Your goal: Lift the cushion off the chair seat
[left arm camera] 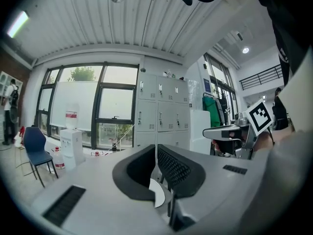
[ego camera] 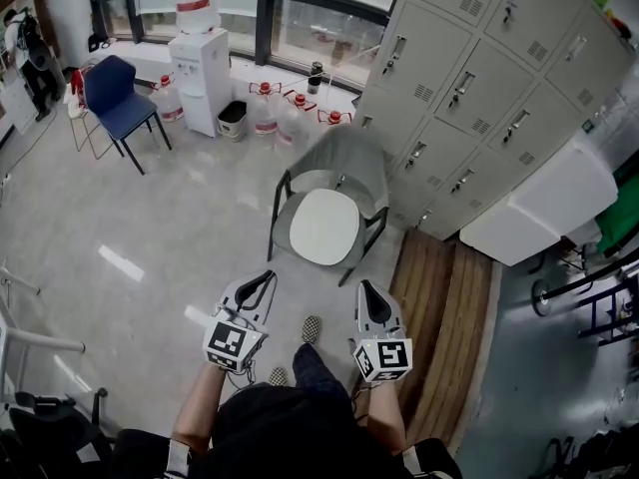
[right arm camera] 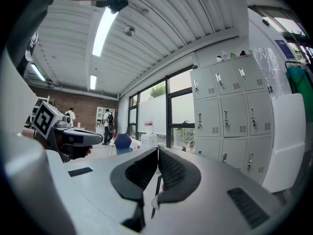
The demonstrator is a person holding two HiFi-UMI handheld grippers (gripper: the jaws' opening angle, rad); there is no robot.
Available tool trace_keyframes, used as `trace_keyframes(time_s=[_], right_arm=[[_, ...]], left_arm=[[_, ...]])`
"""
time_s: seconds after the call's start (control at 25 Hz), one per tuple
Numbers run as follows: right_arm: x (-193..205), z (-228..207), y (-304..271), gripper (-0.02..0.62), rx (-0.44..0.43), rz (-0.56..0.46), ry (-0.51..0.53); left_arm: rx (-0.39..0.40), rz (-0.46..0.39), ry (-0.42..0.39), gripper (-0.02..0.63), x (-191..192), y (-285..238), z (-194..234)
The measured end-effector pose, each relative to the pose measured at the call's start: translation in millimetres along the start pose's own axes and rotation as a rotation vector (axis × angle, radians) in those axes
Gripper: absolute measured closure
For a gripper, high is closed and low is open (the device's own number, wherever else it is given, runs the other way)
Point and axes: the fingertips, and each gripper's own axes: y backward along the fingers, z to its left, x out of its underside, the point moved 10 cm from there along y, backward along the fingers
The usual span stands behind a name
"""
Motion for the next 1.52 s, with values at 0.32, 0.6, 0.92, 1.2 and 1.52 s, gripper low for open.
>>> trace_keyframes(time_s=[0.32, 0.6, 0.92, 1.2, 1.52], right_arm=[[-2, -55, -82, 0.566, -0.021, 0.014, -0.025], [10, -109, -144, 0.566, -0.020, 0.069, -0.055], [32, -164, -183, 0.566, -0.007, 0.123, -0.110], [46, -209, -208, 0.566, 0.004, 0.134, -0.150], [74, -234, -223, 0.566, 0.000, 0.141, -0.195]], left_arm=[[-0.002, 0.041, 0.011, 0.577, -1, -88, 33], [0.034, 0.070, 0.037, 0.577, 3, -176, 47], [0.076, 0.134, 0.098, 0.577, 22, -256, 51], [0.087, 0.166, 0.111, 0.577, 35, -307, 53], [0.103, 0.210, 0.104, 0.577, 48, -343, 52]])
